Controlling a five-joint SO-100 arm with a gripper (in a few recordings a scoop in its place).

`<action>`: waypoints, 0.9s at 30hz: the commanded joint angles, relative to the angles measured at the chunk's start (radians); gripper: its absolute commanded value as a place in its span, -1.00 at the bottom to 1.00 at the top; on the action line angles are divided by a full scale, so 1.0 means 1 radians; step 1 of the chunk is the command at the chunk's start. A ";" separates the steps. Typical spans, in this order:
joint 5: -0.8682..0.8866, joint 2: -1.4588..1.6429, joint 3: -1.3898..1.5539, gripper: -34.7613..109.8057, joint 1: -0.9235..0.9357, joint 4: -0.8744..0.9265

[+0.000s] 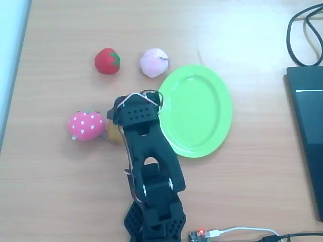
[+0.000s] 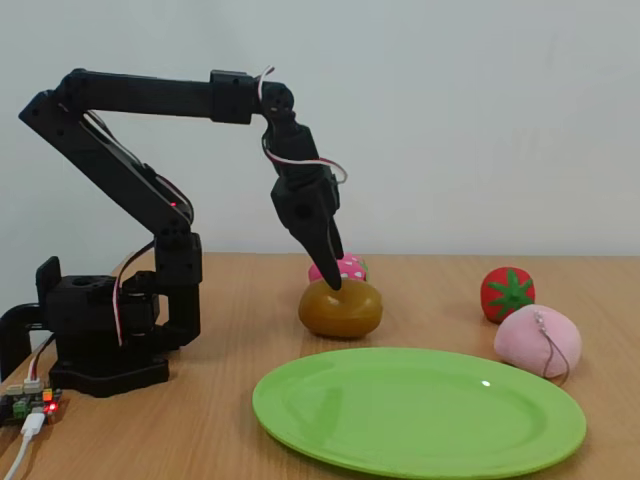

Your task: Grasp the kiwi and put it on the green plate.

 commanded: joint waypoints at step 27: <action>-0.037 -0.069 0.195 0.01 0.049 -0.235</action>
